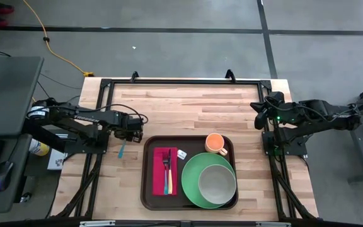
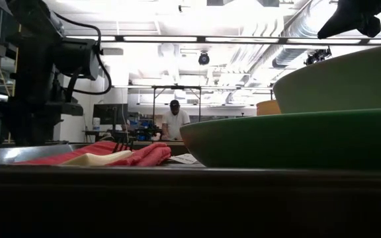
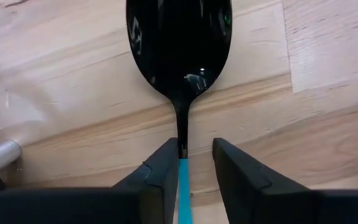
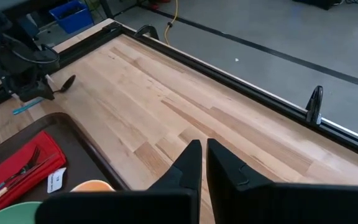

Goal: Set up tray
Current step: Put the blue spoon on the red table napkin to the left of the blue fork

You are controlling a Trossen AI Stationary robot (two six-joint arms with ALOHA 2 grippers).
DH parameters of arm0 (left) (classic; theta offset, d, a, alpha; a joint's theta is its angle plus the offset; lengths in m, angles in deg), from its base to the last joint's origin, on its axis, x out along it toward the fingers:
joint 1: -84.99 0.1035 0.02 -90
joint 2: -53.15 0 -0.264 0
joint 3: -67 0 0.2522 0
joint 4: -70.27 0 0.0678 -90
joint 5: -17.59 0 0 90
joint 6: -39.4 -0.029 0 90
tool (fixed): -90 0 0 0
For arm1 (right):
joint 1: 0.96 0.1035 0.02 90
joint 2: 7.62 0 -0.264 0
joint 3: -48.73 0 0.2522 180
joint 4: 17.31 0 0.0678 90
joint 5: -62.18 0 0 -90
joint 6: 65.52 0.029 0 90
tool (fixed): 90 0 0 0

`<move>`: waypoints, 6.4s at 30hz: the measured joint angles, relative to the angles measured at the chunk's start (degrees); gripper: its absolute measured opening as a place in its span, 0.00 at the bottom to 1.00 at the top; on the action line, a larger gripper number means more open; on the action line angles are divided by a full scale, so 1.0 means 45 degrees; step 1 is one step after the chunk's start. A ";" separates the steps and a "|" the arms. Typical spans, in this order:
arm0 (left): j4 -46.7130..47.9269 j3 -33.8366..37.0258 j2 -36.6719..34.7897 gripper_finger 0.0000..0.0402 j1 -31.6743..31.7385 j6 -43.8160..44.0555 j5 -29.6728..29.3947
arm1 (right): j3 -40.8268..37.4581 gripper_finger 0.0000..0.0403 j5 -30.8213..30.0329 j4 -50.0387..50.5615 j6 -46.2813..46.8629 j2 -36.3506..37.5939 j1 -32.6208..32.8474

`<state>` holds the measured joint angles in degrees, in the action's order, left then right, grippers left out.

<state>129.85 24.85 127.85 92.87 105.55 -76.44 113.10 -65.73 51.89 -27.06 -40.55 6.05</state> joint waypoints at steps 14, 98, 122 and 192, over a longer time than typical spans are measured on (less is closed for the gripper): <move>0.0016 0.0000 0.0000 0.14 -0.0005 -0.0124 -0.0091 | 0.0000 0.00 0.0000 0.0000 0.0000 0.0000 0.0000; 0.9023 -1.4384 0.3111 0.03 -0.8488 0.6256 -0.4833 | 0.0000 0.00 0.2567 0.0201 -0.2391 0.0075 -0.0005; 0.9528 -1.5543 0.8356 0.03 -0.6392 0.6077 -0.2404 | 0.0000 0.00 0.4185 0.0306 -0.3186 0.1345 0.0000; 0.6241 -1.5441 1.1176 0.10 -0.6235 0.6359 0.0798 | 0.0000 0.00 0.5183 0.0087 -0.2626 0.1336 0.0005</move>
<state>157.93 -44.63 178.14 64.81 134.16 -72.85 113.10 -42.41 52.28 -38.88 -34.54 6.07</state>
